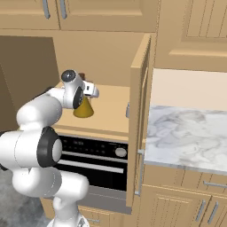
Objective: Retrieve the bottle and the shaker from the cabinet and place them next to the mixing bowl on the counter. Then add garlic from the fridge to the mixing bowl.
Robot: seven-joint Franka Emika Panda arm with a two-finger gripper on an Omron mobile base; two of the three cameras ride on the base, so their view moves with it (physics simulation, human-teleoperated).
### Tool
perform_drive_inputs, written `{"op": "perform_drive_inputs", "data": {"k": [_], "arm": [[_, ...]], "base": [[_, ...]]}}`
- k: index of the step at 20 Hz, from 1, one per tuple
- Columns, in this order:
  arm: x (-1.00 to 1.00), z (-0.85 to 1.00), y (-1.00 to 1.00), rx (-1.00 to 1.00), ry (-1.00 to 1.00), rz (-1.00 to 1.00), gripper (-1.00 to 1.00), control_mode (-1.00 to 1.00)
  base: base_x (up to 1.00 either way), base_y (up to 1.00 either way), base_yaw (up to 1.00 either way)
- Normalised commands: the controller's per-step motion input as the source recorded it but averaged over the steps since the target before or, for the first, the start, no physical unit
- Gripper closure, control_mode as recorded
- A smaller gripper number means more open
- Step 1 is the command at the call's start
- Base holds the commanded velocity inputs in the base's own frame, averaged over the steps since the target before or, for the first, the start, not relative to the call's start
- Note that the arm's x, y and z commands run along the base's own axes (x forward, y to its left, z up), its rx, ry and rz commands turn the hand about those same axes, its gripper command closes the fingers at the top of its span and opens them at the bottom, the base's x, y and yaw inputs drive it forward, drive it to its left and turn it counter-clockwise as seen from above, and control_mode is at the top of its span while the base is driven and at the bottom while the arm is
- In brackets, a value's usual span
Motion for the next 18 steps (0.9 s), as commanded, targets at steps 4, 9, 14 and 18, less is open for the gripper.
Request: {"op": "perform_drive_inputs", "data": {"k": [4, 9, 14, 18], "arm": [[0.0, 0.0, 0.02, 0.0, 0.0, 0.0, 1.0, -1.0], [0.0, 0.0, 0.01, 0.0, 0.01, 0.0, 1.0, -1.0], [0.0, 0.0, 0.0, 0.0, 0.0, 0.0, 1.0, -1.0], [0.0, 0.0, 0.0, 0.0, 0.0, 0.0, 1.0, -1.0]], "base": [[0.0, 0.0, 0.0], [0.0, 0.0, 0.0], [0.0, 0.0, 0.0], [0.0, 0.0, 0.0]]}}
